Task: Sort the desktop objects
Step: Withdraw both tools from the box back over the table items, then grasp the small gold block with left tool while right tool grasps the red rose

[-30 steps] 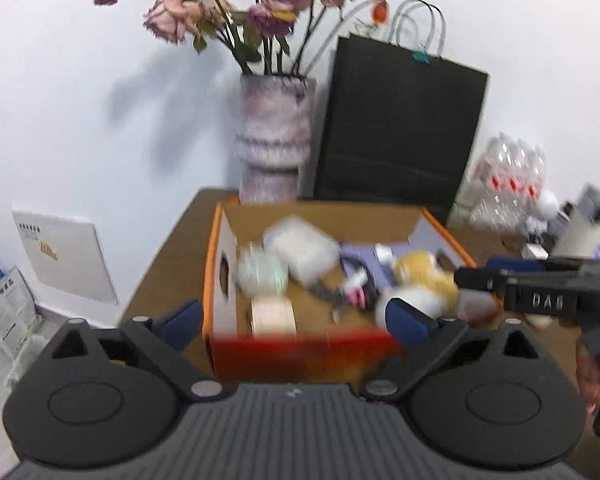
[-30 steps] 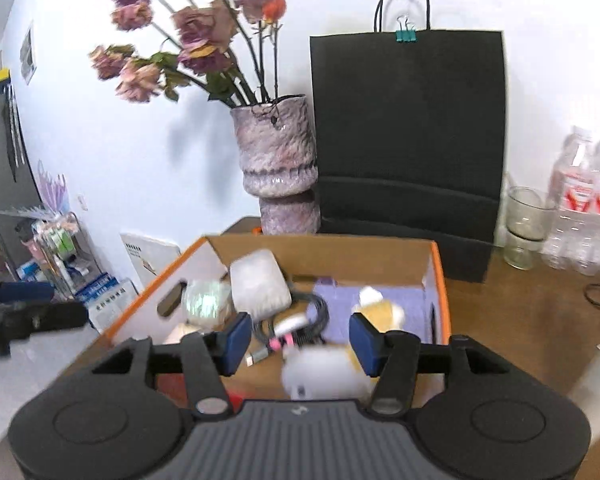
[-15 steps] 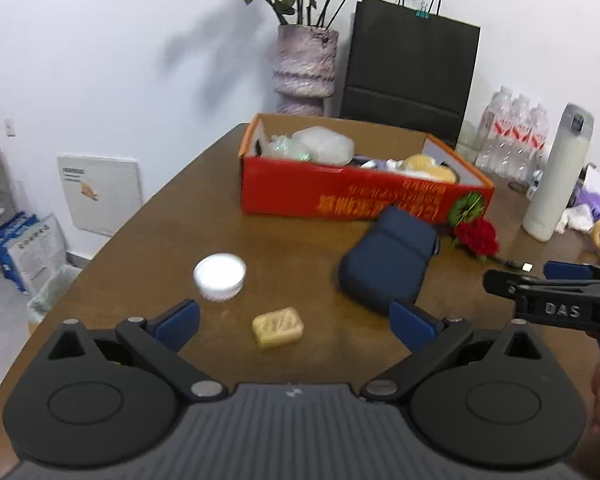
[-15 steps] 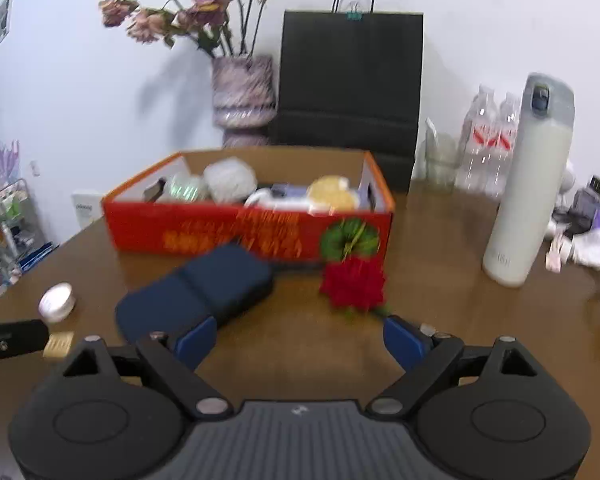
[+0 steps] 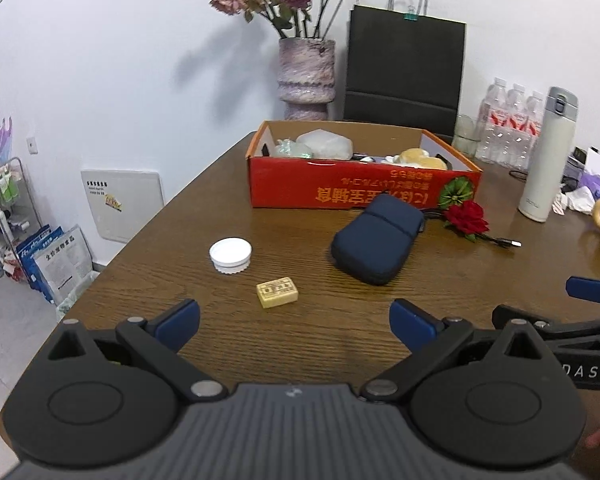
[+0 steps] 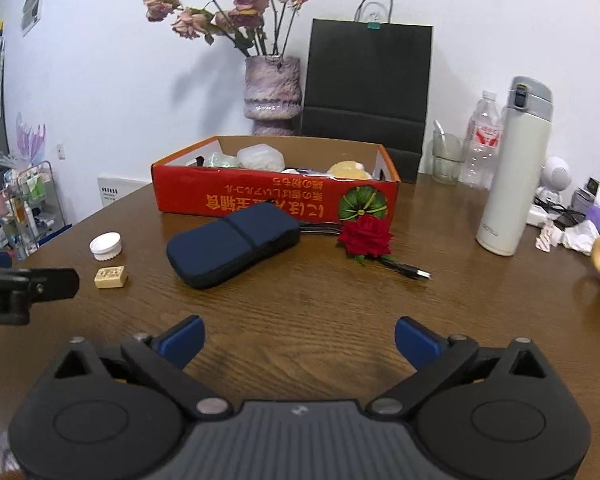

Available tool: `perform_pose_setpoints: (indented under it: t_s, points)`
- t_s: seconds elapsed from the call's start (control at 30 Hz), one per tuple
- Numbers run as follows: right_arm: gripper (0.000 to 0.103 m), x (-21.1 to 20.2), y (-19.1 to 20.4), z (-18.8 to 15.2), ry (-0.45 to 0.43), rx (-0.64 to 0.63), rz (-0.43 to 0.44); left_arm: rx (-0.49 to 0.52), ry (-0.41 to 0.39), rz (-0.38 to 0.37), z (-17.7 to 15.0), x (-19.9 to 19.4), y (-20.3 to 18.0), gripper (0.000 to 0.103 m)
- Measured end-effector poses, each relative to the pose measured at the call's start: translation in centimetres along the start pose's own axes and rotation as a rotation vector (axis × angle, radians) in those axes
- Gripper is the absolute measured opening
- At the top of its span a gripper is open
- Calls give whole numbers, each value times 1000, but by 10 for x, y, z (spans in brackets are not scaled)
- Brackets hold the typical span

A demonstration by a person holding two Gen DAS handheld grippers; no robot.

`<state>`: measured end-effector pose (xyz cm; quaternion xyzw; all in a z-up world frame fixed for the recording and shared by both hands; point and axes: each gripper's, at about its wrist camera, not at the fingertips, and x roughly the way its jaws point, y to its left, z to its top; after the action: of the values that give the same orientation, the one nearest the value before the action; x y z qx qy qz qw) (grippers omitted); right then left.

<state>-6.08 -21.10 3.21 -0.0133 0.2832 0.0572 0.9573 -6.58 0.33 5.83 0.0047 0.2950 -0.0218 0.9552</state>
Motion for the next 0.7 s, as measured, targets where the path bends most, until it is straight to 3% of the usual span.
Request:
perform_pose_setpoints:
  t_s: [0.23,0.7]
  points:
    - [102,-21,-10,-4,-55,26,20,40,6,-8,-3,-6,-18,103]
    - [102,-11,-11,-5,-34,17,35,8,53,0,-8,14,-13,103]
